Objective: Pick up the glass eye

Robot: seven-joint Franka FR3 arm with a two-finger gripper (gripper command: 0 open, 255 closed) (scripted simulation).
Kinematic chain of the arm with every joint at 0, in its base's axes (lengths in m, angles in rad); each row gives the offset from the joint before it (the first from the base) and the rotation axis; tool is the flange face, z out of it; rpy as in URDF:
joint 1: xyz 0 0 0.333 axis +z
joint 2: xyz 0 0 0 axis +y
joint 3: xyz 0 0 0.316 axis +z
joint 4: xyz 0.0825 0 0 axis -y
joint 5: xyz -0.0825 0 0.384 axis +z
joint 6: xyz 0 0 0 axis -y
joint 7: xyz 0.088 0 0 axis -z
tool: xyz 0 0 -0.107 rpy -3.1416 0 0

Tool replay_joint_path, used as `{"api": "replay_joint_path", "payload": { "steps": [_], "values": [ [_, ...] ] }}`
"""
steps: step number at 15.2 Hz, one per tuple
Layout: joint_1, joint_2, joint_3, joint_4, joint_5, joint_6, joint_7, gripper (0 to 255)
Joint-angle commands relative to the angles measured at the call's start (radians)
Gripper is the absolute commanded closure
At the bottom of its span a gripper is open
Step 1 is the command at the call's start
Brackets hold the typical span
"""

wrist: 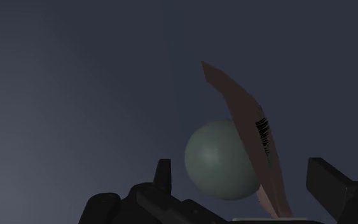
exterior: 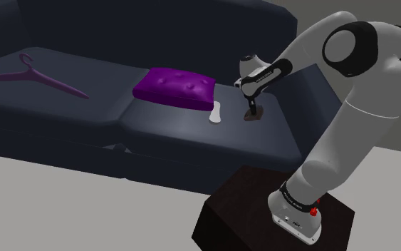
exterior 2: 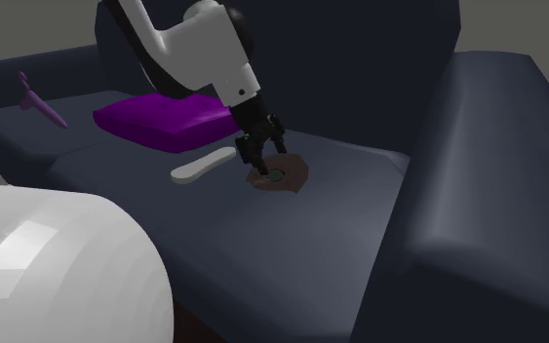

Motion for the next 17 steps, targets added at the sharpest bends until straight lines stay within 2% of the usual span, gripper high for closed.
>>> {"api": "replay_joint_path", "payload": {
  "steps": [1,2,11,17],
  "values": [
    [-0.001,0.008,0.0,-0.002,-0.001,0.01,0.004,0],
    [0.0,0.007,0.0,-0.002,-0.001,0.009,0.004,255],
    [-0.001,0.008,0.0,-0.002,-0.001,0.01,0.004,255],
    [0.004,-0.053,0.003,0.015,0.008,-0.064,-0.025,255]
  ]
}}
